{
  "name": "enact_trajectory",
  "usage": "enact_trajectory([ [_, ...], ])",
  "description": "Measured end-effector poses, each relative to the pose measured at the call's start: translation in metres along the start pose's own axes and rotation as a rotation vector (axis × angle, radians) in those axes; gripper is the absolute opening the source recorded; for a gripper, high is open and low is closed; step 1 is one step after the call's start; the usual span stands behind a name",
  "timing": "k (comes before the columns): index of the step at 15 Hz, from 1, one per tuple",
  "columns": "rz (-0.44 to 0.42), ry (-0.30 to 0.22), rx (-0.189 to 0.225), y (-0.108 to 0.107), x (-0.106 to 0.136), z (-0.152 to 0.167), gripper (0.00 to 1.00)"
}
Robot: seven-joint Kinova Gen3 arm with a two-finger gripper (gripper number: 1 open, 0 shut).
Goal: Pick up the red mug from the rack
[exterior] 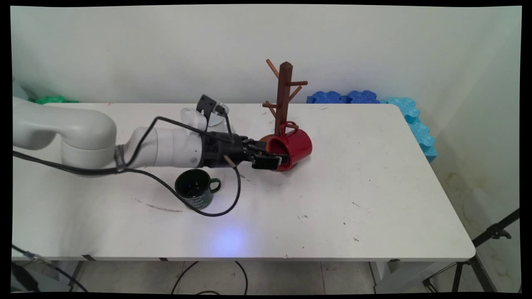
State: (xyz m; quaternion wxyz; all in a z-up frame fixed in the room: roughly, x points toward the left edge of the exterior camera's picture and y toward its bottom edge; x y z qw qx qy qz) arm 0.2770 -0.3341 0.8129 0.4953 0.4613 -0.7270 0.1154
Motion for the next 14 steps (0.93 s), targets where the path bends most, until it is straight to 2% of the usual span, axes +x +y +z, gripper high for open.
enact_trajectory([
  [14,-0.008,0.035,0.032,-0.004,-0.027,0.042,1.00],
])
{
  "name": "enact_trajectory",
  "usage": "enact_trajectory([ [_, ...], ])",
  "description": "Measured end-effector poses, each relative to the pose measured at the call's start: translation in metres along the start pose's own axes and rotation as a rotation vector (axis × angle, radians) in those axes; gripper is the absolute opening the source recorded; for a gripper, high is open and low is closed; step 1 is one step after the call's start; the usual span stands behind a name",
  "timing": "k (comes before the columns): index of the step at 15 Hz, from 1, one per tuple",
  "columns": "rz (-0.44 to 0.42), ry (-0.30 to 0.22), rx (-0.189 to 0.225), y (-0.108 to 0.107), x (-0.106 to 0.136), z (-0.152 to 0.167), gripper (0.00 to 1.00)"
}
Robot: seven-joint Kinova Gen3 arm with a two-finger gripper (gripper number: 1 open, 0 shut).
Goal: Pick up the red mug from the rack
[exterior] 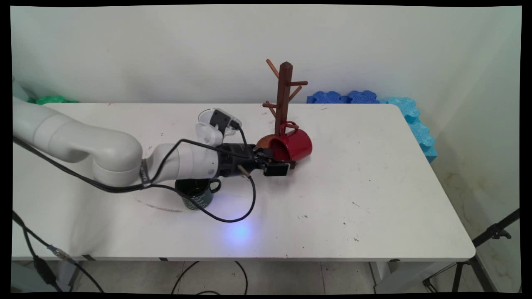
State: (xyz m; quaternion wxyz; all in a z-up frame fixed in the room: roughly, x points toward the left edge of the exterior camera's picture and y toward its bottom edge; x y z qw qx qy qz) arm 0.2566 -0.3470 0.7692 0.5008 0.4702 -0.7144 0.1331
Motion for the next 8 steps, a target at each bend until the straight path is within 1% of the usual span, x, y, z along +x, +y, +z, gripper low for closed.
enact_trajectory([
  [3,-0.002,0.017,0.002,0.000,-0.003,0.013,1.00],
  [8,-0.007,0.025,0.013,0.000,-0.007,0.030,1.00],
])
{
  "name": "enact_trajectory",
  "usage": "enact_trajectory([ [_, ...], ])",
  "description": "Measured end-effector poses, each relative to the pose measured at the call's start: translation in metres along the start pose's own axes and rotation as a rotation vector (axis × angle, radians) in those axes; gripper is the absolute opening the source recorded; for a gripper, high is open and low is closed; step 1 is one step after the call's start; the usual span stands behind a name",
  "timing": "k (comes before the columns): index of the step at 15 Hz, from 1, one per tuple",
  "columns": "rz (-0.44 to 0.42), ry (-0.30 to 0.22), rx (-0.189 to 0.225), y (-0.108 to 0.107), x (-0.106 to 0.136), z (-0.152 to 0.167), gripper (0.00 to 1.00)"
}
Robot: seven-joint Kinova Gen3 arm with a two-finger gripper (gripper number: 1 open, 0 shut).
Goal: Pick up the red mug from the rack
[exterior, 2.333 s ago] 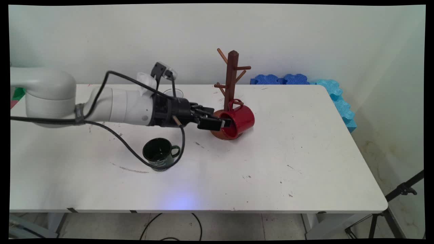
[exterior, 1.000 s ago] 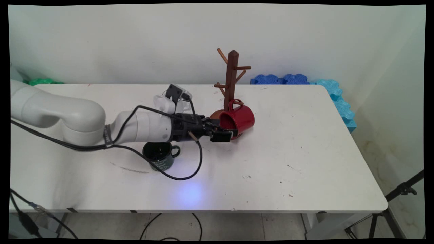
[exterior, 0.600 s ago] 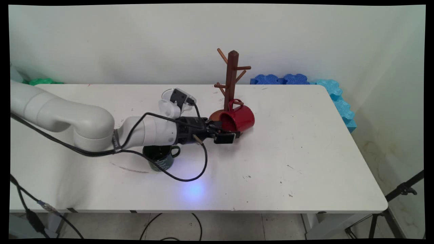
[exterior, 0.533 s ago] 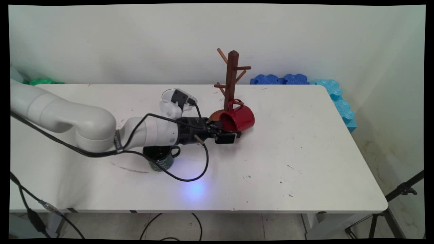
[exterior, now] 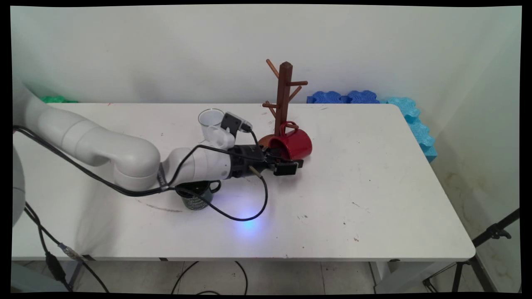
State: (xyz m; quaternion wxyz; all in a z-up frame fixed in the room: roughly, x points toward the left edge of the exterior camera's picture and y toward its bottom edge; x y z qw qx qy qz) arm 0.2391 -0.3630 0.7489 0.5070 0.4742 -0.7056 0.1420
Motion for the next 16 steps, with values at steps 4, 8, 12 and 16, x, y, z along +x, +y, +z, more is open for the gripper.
enact_trajectory([
  [4,-0.006,0.001,0.012,0.000,-0.003,0.013,1.00],
  [8,-0.011,0.006,0.013,0.001,-0.004,0.021,1.00],
  [12,-0.017,0.015,0.013,0.003,-0.003,0.026,0.00],
  [16,-0.021,0.021,0.013,0.004,-0.002,0.032,0.00],
])
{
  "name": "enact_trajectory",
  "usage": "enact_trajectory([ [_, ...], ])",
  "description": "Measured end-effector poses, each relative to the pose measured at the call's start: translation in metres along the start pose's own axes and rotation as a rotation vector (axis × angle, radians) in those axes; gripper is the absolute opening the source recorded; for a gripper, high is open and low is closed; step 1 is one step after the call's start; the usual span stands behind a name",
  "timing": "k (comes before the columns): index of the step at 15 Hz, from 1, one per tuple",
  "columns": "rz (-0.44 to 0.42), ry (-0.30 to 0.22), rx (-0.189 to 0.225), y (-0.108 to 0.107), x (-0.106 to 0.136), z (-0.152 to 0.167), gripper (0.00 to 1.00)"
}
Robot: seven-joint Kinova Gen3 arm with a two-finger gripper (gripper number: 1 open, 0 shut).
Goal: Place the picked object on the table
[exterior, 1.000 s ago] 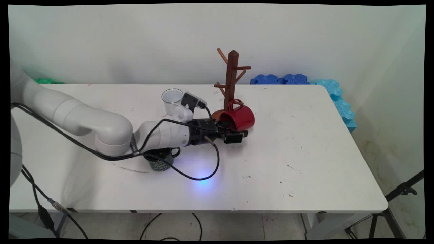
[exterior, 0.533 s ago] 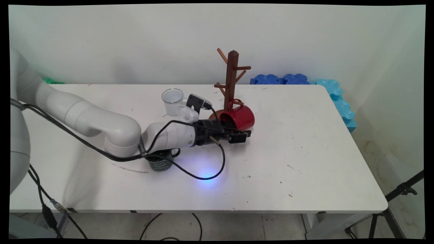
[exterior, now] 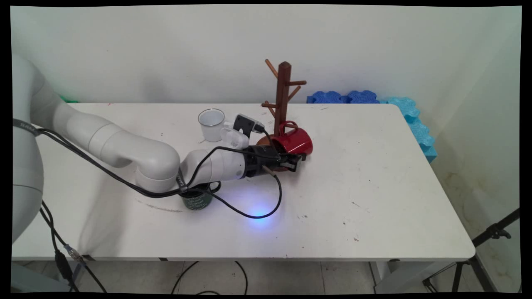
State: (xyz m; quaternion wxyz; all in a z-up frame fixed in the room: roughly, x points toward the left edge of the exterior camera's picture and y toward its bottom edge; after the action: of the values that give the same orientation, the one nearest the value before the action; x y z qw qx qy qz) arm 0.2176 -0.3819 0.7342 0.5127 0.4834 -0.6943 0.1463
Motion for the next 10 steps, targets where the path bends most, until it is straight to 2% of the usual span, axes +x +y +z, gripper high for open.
enact_trajectory([
  [5,-0.005,0.003,-0.003,0.002,0.001,0.002,0.00],
  [10,-0.011,0.006,-0.028,0.011,0.004,-0.004,0.00],
])
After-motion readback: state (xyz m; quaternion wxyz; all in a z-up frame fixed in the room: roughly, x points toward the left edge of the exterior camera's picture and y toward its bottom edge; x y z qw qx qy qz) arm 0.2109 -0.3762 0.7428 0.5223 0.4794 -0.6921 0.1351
